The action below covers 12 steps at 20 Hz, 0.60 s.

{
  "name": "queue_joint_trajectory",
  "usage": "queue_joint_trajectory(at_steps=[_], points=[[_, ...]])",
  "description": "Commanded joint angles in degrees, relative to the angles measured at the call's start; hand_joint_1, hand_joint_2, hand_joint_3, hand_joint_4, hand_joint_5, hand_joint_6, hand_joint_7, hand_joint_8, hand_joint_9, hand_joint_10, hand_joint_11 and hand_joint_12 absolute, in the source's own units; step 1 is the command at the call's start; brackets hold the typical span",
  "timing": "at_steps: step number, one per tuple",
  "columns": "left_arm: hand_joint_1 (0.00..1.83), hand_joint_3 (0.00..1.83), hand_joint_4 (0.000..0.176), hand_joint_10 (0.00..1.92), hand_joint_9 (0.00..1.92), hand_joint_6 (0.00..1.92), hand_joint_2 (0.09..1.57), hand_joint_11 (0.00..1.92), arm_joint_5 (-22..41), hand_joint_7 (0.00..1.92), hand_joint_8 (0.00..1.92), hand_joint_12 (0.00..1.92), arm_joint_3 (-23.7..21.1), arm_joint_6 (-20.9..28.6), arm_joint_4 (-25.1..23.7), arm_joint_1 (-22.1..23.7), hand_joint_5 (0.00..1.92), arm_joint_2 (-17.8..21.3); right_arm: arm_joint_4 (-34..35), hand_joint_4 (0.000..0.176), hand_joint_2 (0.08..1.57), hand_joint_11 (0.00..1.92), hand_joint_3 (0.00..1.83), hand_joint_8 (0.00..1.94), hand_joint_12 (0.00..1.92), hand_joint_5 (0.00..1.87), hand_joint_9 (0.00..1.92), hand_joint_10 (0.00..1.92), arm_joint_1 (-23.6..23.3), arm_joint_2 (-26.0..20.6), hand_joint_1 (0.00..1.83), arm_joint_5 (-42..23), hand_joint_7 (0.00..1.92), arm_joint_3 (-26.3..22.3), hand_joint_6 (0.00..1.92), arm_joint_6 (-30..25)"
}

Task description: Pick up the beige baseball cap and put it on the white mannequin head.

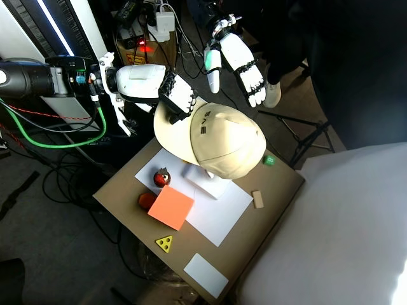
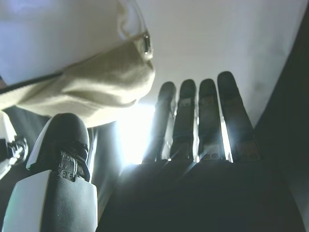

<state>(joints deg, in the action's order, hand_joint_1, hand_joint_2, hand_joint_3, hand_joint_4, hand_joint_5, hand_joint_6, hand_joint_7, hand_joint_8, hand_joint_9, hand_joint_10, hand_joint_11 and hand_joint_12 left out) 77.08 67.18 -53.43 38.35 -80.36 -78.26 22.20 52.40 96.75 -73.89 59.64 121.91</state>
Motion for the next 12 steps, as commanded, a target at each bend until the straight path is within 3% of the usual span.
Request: queue_joint_trajectory(at_steps=[1,4,6,8,9,10,11,12], points=[[0.0,0.0,0.0,0.01,0.07,0.0,1.19,0.0,6.8,0.11,0.0,0.37,0.1,0.5,-1.5,0.0,0.12,-0.1,1.5,0.0,1.12,0.85,0.0,0.9,1.65,0.9,0.9,1.23,1.2,-0.2,1.49,-1.0,0.97,-0.6,0.83,1.4],[0.0,0.0,0.0,0.01,0.07,0.0,1.19,0.0,6.8,0.11,0.01,0.37,0.0,0.5,-1.5,0.0,0.12,-0.1,1.5,0.0,1.11,0.86,0.0,0.87,1.63,0.91,0.91,1.21,1.8,-0.5,1.49,-1.0,0.99,-1.4,0.83,2.1],[0.0,0.0,0.0,0.0,0.07,0.0,1.19,0.0,6.8,0.11,0.01,0.38,-0.1,0.5,-1.3,-0.1,0.12,-0.1,2.4,0.0,1.14,0.82,0.0,1.02,1.67,0.79,0.9,1.22,2.0,-0.6,1.48,-0.6,0.87,-1.5,1.01,2.1],[0.0,0.0,0.0,0.0,0.07,0.0,1.19,0.0,6.8,0.11,0.0,0.37,-0.2,0.5,-1.2,-0.1,0.12,-0.1,3.4,0.0,1.18,0.8,0.0,1.17,1.69,0.71,0.76,1.37,2.1,-0.7,1.47,0.0,0.78,-1.6,1.16,2.3],[0.0,0.0,0.0,0.0,0.07,0.0,1.19,0.0,6.8,0.11,0.0,0.36,-0.2,0.5,-1.1,-0.2,0.12,-0.1,3.4,0.0,1.22,0.62,0.0,1.31,1.49,0.71,0.62,1.07,2.1,-0.7,1.22,0.0,0.8,-1.6,1.29,2.3],[0.0,0.0,0.0,0.0,0.06,0.0,1.19,0.0,6.8,0.11,0.0,0.35,-0.1,0.5,-1.1,-0.2,0.12,-0.2,3.4,0.0,1.17,0.52,0.0,0.78,1.43,0.65,0.57,0.88,2.1,-0.8,1.18,0.0,0.69,-1.6,0.69,2.3],[0.0,0.0,0.0,0.0,0.06,0.0,1.19,0.0,6.8,0.11,0.0,0.34,-0.1,0.5,-1.1,-0.2,0.12,-0.2,3.4,0.0,1.14,0.43,0.0,0.43,1.39,0.69,0.54,0.64,2.1,-0.8,1.12,0.1,0.72,-1.6,0.33,2.3],[0.0,0.0,0.0,0.0,0.05,0.0,1.19,0.0,6.8,0.11,0.0,0.34,-0.2,0.5,-1.1,-0.3,0.12,-0.2,3.4,0.0,1.12,0.41,0.0,0.24,1.36,0.73,0.56,0.5,2.1,-0.8,1.1,0.1,0.77,-1.6,0.16,2.3]])
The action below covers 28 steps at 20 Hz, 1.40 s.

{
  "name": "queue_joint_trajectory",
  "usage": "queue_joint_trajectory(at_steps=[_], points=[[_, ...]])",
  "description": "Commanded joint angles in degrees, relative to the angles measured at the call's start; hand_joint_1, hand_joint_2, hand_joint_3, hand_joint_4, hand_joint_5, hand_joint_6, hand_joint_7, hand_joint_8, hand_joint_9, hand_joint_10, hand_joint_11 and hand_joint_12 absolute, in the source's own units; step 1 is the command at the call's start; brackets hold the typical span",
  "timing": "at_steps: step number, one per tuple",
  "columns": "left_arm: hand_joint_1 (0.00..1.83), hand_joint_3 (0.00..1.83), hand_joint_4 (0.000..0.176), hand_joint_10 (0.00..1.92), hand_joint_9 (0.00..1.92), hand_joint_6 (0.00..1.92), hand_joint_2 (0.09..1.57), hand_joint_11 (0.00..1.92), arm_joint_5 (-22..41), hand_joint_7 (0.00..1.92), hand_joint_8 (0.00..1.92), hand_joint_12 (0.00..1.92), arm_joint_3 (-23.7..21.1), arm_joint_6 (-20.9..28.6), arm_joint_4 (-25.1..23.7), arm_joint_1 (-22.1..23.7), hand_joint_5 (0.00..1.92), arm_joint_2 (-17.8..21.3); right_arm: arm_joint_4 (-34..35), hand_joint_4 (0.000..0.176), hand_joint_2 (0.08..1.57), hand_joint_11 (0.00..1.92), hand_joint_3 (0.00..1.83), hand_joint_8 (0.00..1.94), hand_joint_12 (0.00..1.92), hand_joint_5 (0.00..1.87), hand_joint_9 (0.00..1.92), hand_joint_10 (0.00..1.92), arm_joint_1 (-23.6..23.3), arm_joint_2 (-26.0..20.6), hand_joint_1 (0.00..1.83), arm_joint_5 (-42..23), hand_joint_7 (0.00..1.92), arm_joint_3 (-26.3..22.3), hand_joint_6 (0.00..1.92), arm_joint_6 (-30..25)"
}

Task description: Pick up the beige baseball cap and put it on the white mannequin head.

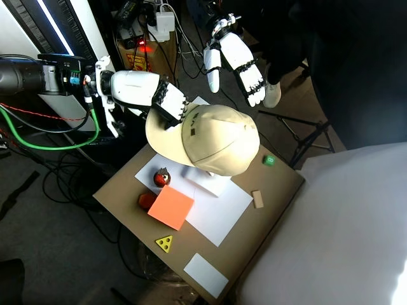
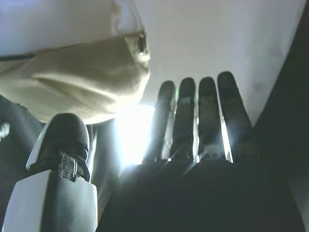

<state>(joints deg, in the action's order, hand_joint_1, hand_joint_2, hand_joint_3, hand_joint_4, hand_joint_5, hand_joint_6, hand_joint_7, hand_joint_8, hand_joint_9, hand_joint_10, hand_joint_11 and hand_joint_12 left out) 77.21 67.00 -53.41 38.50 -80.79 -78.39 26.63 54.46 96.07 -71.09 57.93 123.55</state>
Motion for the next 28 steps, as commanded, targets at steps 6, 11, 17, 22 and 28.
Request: queue_joint_trajectory(at_steps=[6,11,17,22,28], points=[[0.0,0.0,0.0,0.0,0.05,0.0,1.2,0.0,6.7,0.09,0.0,0.33,-0.3,0.5,-1.0,0.1,0.11,-0.1,1.8,0.004,1.0,0.0,0.0,0.0,1.08,0.41,0.32,0.01,0.9,-0.6,0.78,-1.2,0.38,-0.3,0.0,1.6],[0.0,0.0,0.0,0.0,0.05,0.0,1.19,0.0,6.7,0.09,0.0,0.35,-0.4,1.2,-0.9,0.8,0.11,0.4,1.9,0.037,0.94,0.0,0.0,0.0,0.51,0.2,0.08,0.0,1.3,-3.2,0.5,-0.4,0.14,-2.9,0.0,0.8],[0.0,0.0,0.0,0.0,0.05,0.0,1.19,0.0,3.2,0.08,0.0,0.35,-7.3,-9.2,6.6,5.1,0.11,7.1,8.1,0.077,0.94,0.0,0.0,0.0,0.13,0.04,0.0,0.0,-3.8,-12.3,0.31,4.2,0.0,-11.6,0.0,-2.3],[0.0,0.0,0.0,0.01,0.06,0.0,1.19,0.0,-2.1,0.09,0.0,0.37,-14.7,-16.0,16.2,11.2,0.11,14.2,15.1,0.08,0.93,0.0,0.0,0.0,0.11,0.04,0.0,0.0,-9.5,-23.5,0.24,18.6,0.0,-15.2,0.0,-11.1],[0.0,0.0,0.0,0.01,0.09,0.01,1.19,0.0,-11.3,0.1,0.0,0.42,-24.7,-37.5,32.1,26.6,0.16,23.9,28.8,0.078,0.94,0.0,0.0,0.0,0.35,0.08,0.01,0.0,-20.0,-28.6,0.28,38.0,0.04,-11.8,0.0,-8.5]])
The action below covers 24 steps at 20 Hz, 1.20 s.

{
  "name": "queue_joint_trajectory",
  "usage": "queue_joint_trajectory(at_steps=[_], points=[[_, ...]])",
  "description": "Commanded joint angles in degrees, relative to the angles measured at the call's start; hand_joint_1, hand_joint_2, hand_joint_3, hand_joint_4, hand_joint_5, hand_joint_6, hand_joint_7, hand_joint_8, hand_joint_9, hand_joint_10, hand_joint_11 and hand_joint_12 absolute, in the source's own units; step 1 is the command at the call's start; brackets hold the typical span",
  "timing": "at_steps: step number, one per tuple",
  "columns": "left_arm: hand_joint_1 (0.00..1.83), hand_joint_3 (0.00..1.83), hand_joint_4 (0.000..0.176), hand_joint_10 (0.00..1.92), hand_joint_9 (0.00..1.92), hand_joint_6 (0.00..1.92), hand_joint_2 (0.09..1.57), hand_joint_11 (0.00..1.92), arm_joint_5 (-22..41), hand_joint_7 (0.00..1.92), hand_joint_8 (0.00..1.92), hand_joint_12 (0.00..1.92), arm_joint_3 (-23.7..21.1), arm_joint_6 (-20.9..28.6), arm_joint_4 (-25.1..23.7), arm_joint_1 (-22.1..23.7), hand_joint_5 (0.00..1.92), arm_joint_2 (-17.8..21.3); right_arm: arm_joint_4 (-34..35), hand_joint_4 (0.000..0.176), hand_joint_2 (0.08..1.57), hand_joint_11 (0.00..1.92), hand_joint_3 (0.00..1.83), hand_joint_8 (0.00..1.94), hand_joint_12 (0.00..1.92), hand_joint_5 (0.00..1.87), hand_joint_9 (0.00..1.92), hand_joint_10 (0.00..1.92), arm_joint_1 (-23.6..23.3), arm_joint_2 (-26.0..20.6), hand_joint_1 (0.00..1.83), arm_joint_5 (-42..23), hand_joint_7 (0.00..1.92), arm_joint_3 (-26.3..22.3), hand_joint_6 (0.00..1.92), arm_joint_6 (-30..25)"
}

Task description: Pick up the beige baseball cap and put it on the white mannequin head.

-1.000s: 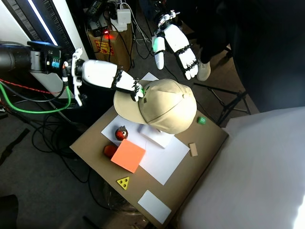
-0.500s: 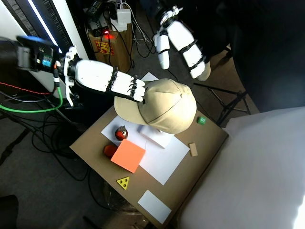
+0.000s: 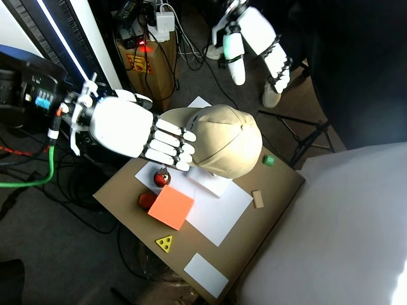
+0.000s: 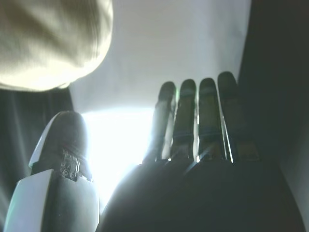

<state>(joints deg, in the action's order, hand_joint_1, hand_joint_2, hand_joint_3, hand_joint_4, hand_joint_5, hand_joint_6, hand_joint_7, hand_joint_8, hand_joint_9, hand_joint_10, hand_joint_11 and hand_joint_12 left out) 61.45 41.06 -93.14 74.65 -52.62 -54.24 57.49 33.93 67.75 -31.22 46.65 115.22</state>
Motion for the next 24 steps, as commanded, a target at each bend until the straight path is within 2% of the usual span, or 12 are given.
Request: queue_joint_trajectory(at_steps=[1,4,6,8,10,11,12,13,17,18,23,24], points=[[0.04,0.0,0.0,0.01,0.19,0.01,1.17,0.0,4.1,0.23,0.0,0.64,-0.9,-4.3,-0.1,2.3,0.25,1.3,0.9,0.038,0.98,0.0,0.01,0.01,0.78,0.23,0.16,0.02,-0.8,0.2,0.32,0.6,0.22,0.8,0.01,0.2],[0.11,0.0,0.0,0.02,0.37,0.01,1.15,0.08,8.3,0.38,0.01,0.9,-6.0,-16.0,7.4,7.6,0.37,3.2,9.0,0.02,1.0,0.07,0.01,0.03,1.13,0.4,0.36,0.05,-2.0,1.7,0.4,3.5,0.42,2.5,0.03,3.7],[0.15,0.0,0.0,0.03,0.53,0.01,1.15,0.19,11.6,0.53,0.01,1.02,-8.9,-15.3,8.4,6.8,0.49,3.8,9.0,0.0,0.99,0.34,0.0,0.06,1.32,0.57,0.65,0.16,-1.7,2.5,0.52,2.5,0.68,2.5,0.02,5.0],[0.16,0.0,0.0,0.07,0.72,0.01,1.19,0.37,14.5,0.74,0.03,1.04,-11.4,-9.9,7.8,4.4,0.64,4.3,9.0,0.0,1.02,0.57,0.0,0.14,1.51,0.76,0.55,1.1,-1.7,2.6,0.6,2.3,0.83,2.5,0.02,5.2],[0.16,0.0,0.0,0.07,0.73,0.01,1.2,0.38,16.6,0.74,0.03,1.04,-13.1,-8.7,9.3,3.3,0.65,4.3,9.0,0.0,1.02,0.57,0.0,0.16,1.52,0.76,0.54,1.16,-1.8,2.8,0.6,0.6,0.83,2.6,0.02,6.4],[0.27,0.0,0.0,1.16,0.72,0.88,1.27,0.59,16.8,0.84,1.05,1.44,-13.7,-8.7,10.5,3.0,0.88,4.2,9.0,0.0,1.06,0.86,0.0,1.36,1.88,0.77,0.69,1.82,-1.8,3.0,0.74,-0.2,0.72,2.6,1.18,7.6],[0.27,0.0,0.0,1.16,0.72,0.88,1.27,0.59,17.6,0.84,1.05,1.44,-14.1,-7.8,10.7,2.4,0.88,3.9,9.0,0.0,1.06,0.86,0.0,1.36,1.88,0.77,0.69,1.82,-1.7,3.1,0.74,-0.6,0.72,2.6,1.18,8.3],[0.39,0.0,0.0,1.67,0.78,1.43,1.27,0.71,19.3,0.91,1.48,1.82,-14.4,-5.9,10.0,1.8,0.94,3.5,8.9,0.0,1.07,1.17,0.0,1.82,1.91,0.66,0.92,1.9,-1.7,3.1,0.8,-0.7,0.77,2.6,1.77,8.4],[0.71,0.0,0.0,1.92,1.14,1.91,1.22,1.14,19.7,1.08,1.92,1.92,-15.0,-5.7,10.7,2.8,1.03,3.2,8.3,0.0,1.11,1.74,0.01,1.94,1.92,1.16,1.5,1.92,-1.5,3.3,0.85,-1.1,1.31,2.8,1.92,8.4],[0.72,0.0,0.0,1.92,1.44,1.92,1.24,1.43,19.7,1.36,1.92,1.92,-14.9,-5.6,10.7,3.2,1.19,3.2,7.8,0.156,1.28,1.91,0.02,1.94,1.92,1.38,1.73,1.92,-1.3,3.3,0.74,-1.4,1.55,2.8,1.92,8.4],[0.7,0.0,0.0,1.92,1.55,1.92,1.27,1.57,19.5,1.46,1.92,1.92,-15.7,-4.9,10.6,4.3,1.22,3.5,7.3,0.175,1.36,1.92,0.02,1.94,1.92,1.41,1.73,1.92,-1.0,3.3,0.74,-1.5,1.58,2.8,1.92,8.3],[0.71,0.0,0.063,1.92,1.55,1.92,1.28,1.58,19.5,1.46,1.92,1.92,-15.9,-4.9,10.5,4.5,1.27,3.6,7.0,0.176,1.37,1.92,0.02,1.94,1.92,1.37,1.73,1.92,-1.0,3.2,0.8,-1.3,1.58,2.8,1.92,8.3]])
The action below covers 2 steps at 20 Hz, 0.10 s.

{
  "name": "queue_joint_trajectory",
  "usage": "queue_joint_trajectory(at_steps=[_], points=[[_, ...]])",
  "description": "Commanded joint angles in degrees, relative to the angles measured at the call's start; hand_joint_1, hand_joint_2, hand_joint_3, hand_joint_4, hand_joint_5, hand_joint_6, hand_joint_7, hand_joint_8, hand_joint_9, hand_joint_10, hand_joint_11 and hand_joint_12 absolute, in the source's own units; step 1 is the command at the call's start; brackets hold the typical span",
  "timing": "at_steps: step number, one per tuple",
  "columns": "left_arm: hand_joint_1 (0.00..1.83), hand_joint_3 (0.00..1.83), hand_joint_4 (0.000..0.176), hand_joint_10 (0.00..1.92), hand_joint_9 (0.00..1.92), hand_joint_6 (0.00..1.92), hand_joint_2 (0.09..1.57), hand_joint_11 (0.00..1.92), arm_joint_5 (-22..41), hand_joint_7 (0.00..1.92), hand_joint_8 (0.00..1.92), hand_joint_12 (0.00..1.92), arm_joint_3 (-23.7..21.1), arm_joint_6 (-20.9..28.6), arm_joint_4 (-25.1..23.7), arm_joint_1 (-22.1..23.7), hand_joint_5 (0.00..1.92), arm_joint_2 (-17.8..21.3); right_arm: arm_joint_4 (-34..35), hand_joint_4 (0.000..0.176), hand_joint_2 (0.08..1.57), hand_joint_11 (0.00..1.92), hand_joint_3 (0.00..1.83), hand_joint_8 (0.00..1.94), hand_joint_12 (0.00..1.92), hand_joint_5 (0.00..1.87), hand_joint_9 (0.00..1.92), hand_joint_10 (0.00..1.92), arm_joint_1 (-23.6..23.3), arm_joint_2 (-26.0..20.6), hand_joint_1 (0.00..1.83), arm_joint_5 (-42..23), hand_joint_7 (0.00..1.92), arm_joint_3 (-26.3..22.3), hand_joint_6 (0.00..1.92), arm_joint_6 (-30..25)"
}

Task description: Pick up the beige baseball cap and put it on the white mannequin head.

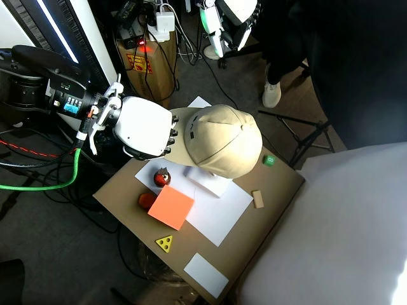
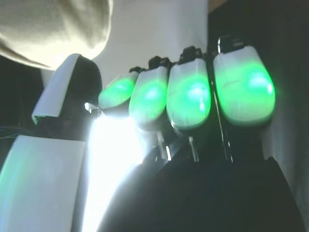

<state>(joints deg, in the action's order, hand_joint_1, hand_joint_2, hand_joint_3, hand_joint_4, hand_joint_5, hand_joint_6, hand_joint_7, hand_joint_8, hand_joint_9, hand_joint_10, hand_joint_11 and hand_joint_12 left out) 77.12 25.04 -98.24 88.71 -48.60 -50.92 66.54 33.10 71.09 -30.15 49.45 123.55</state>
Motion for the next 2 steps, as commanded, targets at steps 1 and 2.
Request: queue_joint_trajectory(at_steps=[1,2], points=[[0.71,0.0,0.063,1.92,1.55,1.92,1.28,1.58,3.9,1.46,1.92,1.92,0.1,0.2,-3.7,0.6,1.27,0.2,-2.3,0.176,1.37,1.92,0.02,1.94,1.92,1.37,1.73,1.92,-0.2,-0.1,0.8,-2.3,1.58,0.0,1.92,0.0],[0.73,0.0,0.141,1.92,1.54,1.92,1.27,1.57,3.9,1.46,1.92,1.92,0.1,0.2,-3.7,0.6,1.28,0.2,-2.6,0.176,1.38,1.92,0.01,1.94,1.92,1.31,1.73,1.92,-0.1,-0.1,0.82,-2.3,1.57,0.0,1.92,-0.1]])
